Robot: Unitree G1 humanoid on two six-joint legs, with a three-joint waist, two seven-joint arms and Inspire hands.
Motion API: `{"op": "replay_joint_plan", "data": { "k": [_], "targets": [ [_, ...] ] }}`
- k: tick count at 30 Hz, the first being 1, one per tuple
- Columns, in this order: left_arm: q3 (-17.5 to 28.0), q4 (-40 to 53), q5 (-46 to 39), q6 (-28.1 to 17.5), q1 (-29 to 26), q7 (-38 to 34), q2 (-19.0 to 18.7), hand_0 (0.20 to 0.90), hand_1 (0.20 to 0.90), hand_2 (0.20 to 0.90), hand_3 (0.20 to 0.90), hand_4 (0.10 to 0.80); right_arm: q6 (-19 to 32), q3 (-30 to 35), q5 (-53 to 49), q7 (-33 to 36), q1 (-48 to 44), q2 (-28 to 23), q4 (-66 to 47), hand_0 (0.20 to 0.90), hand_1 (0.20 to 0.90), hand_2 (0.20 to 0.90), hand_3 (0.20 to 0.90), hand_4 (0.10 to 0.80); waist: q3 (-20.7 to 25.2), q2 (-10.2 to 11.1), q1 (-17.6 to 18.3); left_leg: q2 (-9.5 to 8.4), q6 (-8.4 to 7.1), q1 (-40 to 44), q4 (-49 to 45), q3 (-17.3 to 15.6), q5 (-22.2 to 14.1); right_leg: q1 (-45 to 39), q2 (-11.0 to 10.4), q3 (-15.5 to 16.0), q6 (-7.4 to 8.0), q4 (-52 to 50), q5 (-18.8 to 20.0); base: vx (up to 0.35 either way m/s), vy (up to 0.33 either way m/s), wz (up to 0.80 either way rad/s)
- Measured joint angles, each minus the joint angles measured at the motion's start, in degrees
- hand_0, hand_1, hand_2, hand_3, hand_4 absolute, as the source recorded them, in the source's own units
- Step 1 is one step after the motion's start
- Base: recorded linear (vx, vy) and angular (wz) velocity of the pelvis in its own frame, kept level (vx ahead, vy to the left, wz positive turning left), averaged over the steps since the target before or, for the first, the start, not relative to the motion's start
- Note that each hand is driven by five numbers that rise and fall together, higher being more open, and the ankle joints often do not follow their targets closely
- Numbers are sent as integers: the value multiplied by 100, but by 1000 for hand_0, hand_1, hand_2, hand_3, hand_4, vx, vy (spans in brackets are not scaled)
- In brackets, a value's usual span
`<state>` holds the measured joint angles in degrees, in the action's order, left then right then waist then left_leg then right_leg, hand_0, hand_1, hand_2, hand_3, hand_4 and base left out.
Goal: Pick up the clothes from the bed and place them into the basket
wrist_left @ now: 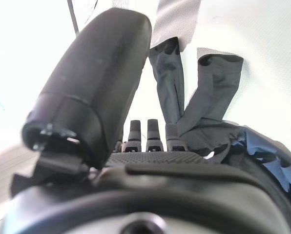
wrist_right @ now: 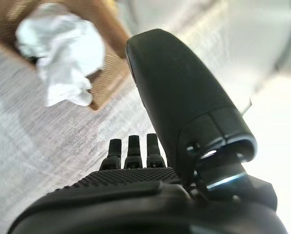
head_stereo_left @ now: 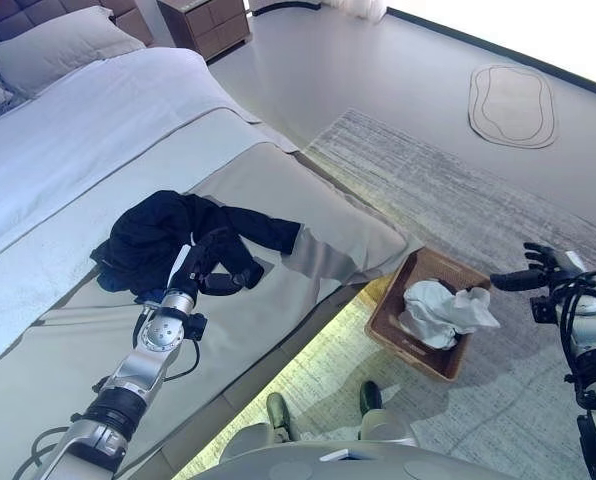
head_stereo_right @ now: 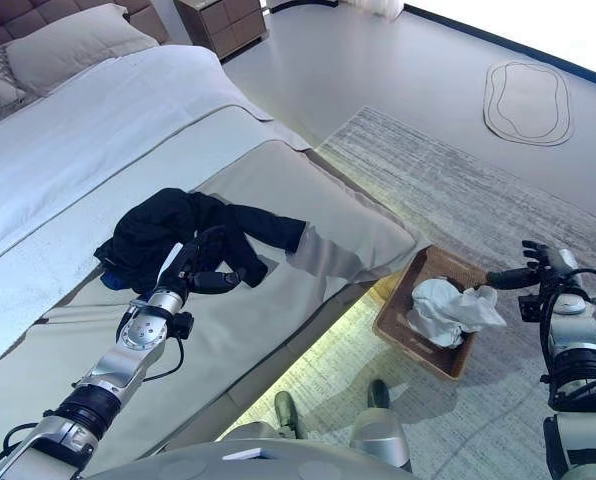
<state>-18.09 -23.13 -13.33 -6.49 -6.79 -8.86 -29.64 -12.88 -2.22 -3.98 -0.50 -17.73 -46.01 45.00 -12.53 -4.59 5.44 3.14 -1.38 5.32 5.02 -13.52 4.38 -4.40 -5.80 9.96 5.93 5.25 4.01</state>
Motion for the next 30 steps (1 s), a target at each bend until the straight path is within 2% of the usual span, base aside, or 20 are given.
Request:
{"op": "replay_joint_plan", "data": {
  "k": [6, 12, 13, 16, 19, 21, 26, 28, 30],
  "targets": [
    [3, 0, 2, 0, -1, -7, 1, 900, 900, 900, 900, 800, -6, -99, 311, -116, -5, 0, -12, 900, 900, 900, 900, 800, -12, 20, -106, 3, -9, 2, 0, 39, 6, -23, 2, 27, 0, -1, 0, 0, 5, 3],
    [29, -1, -4, 2, -7, -30, 50, 900, 900, 900, 900, 800, 122, -508, 1359, -587, -46, -157, -46, 900, 900, 900, 900, 800, -38, 61, -150, 4, -25, 2, 0, 180, 35, -106, -2, 176, 1, 0, -1, 4, -2, 12],
    [47, -2, -8, 3, -7, -32, 112, 900, 900, 900, 900, 800, 115, -591, 1196, -791, -48, -211, -151, 900, 900, 900, 900, 800, -40, 64, -186, 5, -35, -5, 0, 201, 45, -117, -1, 192, 1, -1, -1, 20, -20, 10],
    [71, -14, -11, 8, -10, -34, 311, 900, 900, 900, 900, 800, 39, -604, -216, -1466, -74, -158, -486, 900, 900, 900, 900, 800, -69, 113, -228, 24, -78, 1, 1, 331, 89, -198, 18, 324, 0, 0, -3, 21, -23, 20],
    [117, -16, -20, 24, -16, -23, 387, 900, 900, 900, 900, 800, 209, -603, -889, -1630, -104, 51, -478, 900, 900, 900, 900, 800, -81, 152, -375, 62, -112, -101, 2, 485, 156, -207, 57, 483, -6, 0, -7, 7, 1, 31],
    [199, -27, -22, 45, -8, -21, 485, 900, 900, 900, 900, 800, 383, -603, -963, -1561, -105, 149, -481, 900, 900, 900, 900, 800, -82, 153, -421, 69, -109, -192, 11, 606, 202, -210, 60, 672, -49, 0, -34, 0, 32, 49],
    [235, -204, -19, 90, 56, -26, 494, 900, 900, 900, 900, 800, 942, -605, -919, -659, -96, 433, -912, 900, 900, 900, 900, 800, -82, 154, -688, 70, -22, -377, 23, 755, 183, -211, 52, 975, -65, -2, -42, 45, 97, 32],
    [274, -302, -19, 83, 223, -66, 502, 900, 900, 900, 900, 800, 1111, -651, -879, -341, -131, 505, -1248, 900, 900, 900, 900, 800, -81, 156, -807, -40, -15, -391, 14, 852, 226, -259, -1, 1063, -65, -3, -43, 76, 120, 21],
    [276, -311, -19, 83, 316, -80, 507, 900, 900, 900, 900, 800, 1230, -687, -821, -143, -144, 530, -1347, 900, 900, 900, 900, 800, -79, 163, -862, -71, 2, -385, 8, 935, 241, -316, -45, 1114, -67, -2, -45, 103, 145, 27]
  ]
}}
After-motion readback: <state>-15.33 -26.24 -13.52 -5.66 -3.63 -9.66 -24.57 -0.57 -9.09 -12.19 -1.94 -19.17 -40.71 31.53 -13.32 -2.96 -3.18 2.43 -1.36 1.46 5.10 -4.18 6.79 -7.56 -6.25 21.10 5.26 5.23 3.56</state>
